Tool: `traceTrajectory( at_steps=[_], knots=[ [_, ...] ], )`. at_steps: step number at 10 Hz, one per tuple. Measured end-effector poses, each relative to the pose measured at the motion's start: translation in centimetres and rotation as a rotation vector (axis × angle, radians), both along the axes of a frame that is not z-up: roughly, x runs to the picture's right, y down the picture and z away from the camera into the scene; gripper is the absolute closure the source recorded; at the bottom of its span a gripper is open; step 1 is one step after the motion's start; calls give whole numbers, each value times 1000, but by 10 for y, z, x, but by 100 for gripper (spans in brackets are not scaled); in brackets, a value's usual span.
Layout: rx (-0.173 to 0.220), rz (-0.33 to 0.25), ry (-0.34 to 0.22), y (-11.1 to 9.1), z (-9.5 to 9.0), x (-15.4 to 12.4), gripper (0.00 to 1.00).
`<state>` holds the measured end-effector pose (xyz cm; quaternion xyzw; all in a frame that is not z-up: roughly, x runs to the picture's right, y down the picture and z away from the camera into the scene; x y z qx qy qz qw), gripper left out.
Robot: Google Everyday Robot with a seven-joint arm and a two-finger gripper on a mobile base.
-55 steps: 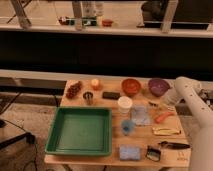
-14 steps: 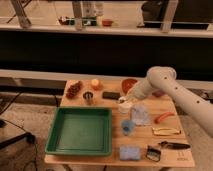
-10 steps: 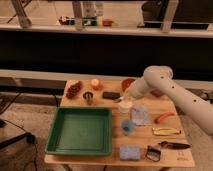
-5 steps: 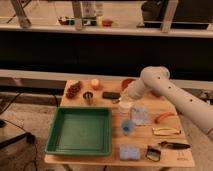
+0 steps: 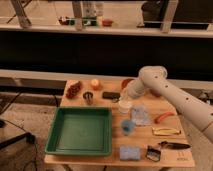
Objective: Place fork in paper cup
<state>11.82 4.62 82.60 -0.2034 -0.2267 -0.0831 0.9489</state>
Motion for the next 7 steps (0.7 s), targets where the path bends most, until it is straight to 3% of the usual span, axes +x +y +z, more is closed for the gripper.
traceTrajectory(
  at_steps=[7],
  knots=[
    [-6, 2, 26, 1, 9, 6, 85]
  ],
)
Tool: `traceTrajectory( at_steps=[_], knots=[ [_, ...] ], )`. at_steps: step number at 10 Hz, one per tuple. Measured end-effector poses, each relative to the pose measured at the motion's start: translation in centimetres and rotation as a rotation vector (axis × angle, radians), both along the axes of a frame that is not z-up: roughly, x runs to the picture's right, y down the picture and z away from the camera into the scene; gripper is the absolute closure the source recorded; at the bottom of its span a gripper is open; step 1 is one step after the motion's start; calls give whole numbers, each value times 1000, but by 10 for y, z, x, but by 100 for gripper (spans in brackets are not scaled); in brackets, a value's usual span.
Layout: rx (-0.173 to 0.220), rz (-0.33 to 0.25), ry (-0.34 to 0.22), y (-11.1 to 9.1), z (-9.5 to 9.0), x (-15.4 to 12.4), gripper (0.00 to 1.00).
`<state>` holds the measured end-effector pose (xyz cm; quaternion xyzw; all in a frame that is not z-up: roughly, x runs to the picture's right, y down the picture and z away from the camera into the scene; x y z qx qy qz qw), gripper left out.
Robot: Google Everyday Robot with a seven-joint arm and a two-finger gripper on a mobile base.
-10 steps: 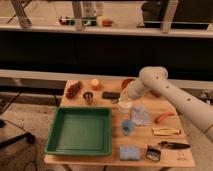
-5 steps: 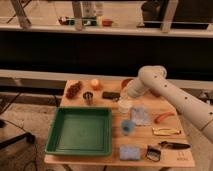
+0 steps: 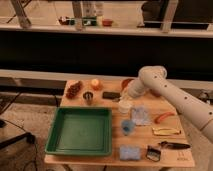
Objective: Place fork in paper cup
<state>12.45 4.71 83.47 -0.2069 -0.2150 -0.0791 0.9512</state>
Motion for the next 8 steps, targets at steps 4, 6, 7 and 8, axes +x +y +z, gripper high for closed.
traceTrajectory(
  at_steps=[4, 6, 7, 8],
  knots=[
    [-16, -1, 5, 6, 2, 1, 85],
    [-21, 4, 9, 8, 5, 3, 85],
    [-24, 5, 11, 8, 6, 3, 85],
    [-29, 5, 12, 9, 7, 3, 85]
  ],
)
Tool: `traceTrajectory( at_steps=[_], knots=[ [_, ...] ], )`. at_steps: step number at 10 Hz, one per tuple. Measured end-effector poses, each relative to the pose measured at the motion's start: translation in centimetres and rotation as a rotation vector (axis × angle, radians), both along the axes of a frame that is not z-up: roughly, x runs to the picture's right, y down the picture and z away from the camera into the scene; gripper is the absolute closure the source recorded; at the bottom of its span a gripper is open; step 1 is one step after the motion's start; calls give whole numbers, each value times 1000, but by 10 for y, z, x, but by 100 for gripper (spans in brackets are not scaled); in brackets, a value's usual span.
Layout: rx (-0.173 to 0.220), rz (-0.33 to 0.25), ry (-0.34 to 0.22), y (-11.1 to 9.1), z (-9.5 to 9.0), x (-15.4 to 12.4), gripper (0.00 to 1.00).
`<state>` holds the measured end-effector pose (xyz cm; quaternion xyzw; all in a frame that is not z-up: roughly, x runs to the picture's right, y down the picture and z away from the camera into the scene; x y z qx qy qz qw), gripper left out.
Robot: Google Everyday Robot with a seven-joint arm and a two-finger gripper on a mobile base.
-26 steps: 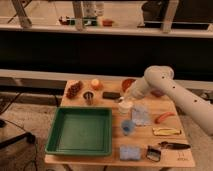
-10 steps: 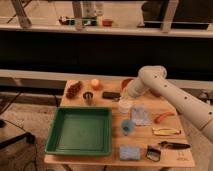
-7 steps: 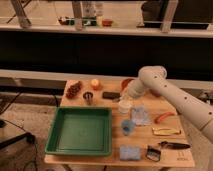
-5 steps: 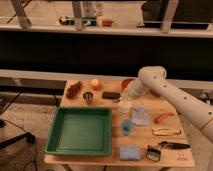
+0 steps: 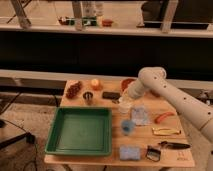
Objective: Place fork in paper cup
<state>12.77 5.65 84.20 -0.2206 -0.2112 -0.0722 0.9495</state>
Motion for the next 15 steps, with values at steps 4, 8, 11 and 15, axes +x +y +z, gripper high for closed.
traceTrajectory(
  at_steps=[4, 8, 11, 15],
  knots=[
    [-15, -2, 6, 4, 5, -1, 85],
    [-13, -1, 19, 4, 6, 1, 85],
    [-7, -3, 21, 3, 4, 0, 85],
    [-3, -10, 15, 3, -2, -3, 85]
  ],
)
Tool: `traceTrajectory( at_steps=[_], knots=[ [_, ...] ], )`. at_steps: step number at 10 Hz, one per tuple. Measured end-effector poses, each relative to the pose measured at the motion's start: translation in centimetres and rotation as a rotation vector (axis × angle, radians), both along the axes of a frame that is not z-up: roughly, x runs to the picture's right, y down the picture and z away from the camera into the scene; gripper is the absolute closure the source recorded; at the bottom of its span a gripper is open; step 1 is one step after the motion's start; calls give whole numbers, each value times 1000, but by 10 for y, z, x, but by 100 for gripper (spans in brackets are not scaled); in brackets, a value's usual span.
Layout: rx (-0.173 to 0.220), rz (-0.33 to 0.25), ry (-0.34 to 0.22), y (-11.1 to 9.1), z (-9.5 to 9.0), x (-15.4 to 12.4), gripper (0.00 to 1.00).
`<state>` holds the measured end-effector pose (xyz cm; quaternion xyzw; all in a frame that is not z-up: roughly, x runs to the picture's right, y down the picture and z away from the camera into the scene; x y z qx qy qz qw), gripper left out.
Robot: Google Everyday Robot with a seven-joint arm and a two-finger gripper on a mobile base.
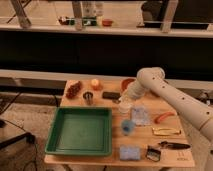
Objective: Place fork in paper cup
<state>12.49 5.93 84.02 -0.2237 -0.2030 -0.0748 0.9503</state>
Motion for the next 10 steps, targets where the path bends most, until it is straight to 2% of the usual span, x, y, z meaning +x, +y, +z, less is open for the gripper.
traceTrajectory(
  at_steps=[4, 10],
  knots=[
    [-6, -11, -9, 4, -4, -4, 85],
    [-34, -39, -22, 18, 1, -17, 85]
  ],
)
